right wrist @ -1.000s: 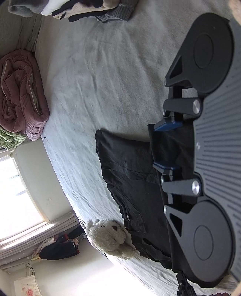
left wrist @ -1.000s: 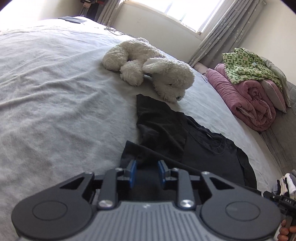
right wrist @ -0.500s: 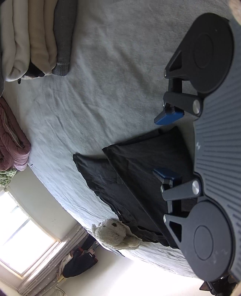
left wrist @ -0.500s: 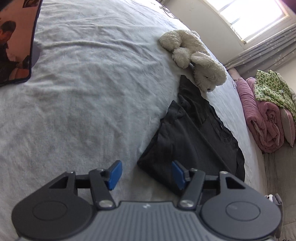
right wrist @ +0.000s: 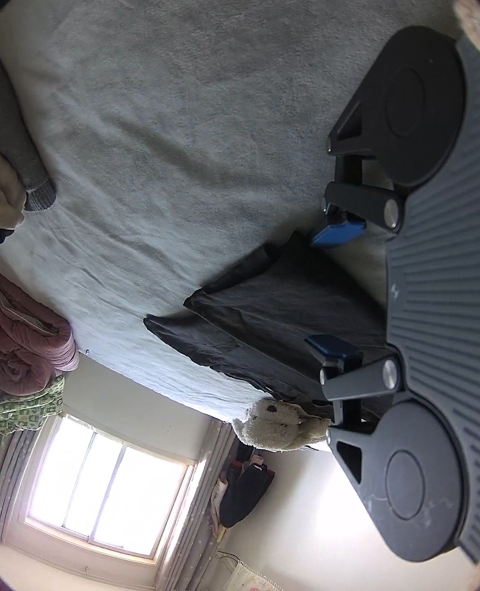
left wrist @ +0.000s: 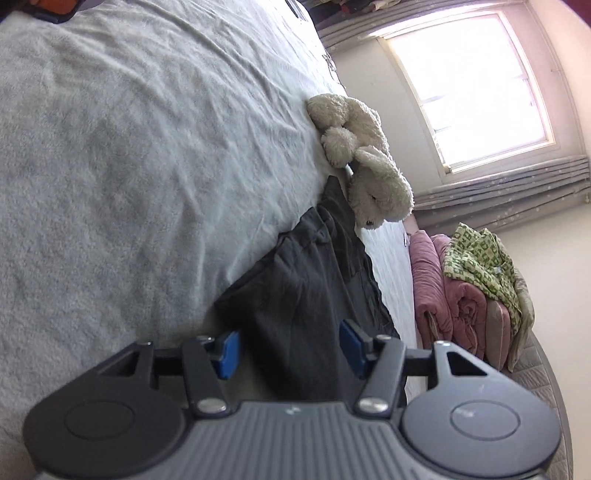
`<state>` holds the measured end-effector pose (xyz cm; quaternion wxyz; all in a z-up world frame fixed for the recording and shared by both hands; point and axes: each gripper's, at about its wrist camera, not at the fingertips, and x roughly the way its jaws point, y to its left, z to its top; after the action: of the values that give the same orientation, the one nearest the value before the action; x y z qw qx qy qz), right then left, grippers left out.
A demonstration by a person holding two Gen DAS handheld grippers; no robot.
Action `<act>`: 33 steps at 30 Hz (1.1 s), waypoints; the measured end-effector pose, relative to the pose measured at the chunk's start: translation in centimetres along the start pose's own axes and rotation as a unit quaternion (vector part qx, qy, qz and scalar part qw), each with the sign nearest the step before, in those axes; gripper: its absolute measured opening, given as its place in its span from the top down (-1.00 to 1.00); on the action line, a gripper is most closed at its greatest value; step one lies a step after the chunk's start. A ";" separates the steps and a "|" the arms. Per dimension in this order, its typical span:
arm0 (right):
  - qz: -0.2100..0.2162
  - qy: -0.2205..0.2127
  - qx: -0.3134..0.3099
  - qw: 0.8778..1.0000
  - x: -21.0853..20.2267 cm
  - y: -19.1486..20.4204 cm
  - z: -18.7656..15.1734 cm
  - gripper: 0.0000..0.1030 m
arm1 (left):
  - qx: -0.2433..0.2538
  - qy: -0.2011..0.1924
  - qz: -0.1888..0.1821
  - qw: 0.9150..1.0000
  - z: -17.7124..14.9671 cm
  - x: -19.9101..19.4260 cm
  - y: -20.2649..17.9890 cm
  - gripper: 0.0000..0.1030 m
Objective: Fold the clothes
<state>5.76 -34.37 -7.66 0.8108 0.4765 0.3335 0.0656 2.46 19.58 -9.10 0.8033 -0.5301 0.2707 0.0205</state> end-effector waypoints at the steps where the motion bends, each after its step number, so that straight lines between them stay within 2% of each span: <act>1: 0.001 -0.005 -0.006 1.000 0.2 0.2 -0.1 -0.11 | -0.002 -0.012 0.001 1.000 -0.1 0.1 -0.1 -0.03; 4: 0.003 -0.016 -0.023 1.000 0.7 0.7 -0.3 -0.11 | -0.003 -0.041 0.003 0.999 -0.6 0.3 -0.6 -0.02; 8: -0.012 -0.041 -0.045 0.998 1.3 1.4 -0.7 -0.02 | 0.026 -0.068 0.036 0.997 -1.4 0.9 -2.0 0.08; 12: -0.040 -0.055 -0.092 0.993 2.2 2.7 -1.4 0.02 | 0.051 -0.081 0.059 0.994 -1.9 1.1 -2.9 0.11; 14: -0.051 -0.061 -0.113 0.990 2.6 3.1 -1.8 0.06 | 0.051 -0.084 0.069 0.993 -1.8 1.0 -2.6 0.24; 16: -0.061 -0.067 -0.120 0.989 3.0 3.2 -2.0 0.17 | 0.048 -0.084 0.079 0.992 -1.7 1.2 -2.3 0.47; 18: -0.073 -0.072 -0.116 0.988 3.3 3.1 -2.0 0.47 | 0.046 -0.084 0.091 0.991 -1.7 1.4 -2.0 0.71; 21: -0.088 -0.074 -0.101 0.988 3.7 2.9 -1.8 0.73 | 0.056 -0.086 0.101 0.990 -2.0 1.6 -2.2 0.86; 22: -0.090 -0.075 -0.096 0.988 3.8 2.8 -1.8 0.75 | 0.060 -0.087 0.103 0.989 -2.0 1.6 -2.3 0.90; 27: -0.102 -0.082 -0.116 0.985 3.6 3.5 -2.3 0.80 | 0.063 -0.092 0.111 0.988 -2.2 1.4 -2.7 0.93; 33: -0.097 -0.084 -0.107 0.986 3.0 3.8 -2.2 0.82 | 0.053 -0.088 0.104 0.989 -1.8 0.7 -3.1 0.94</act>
<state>7.50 -29.42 -6.70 0.8846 0.3566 0.2999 -0.0181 3.32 16.50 -7.36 0.8446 -0.4518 0.2534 0.1355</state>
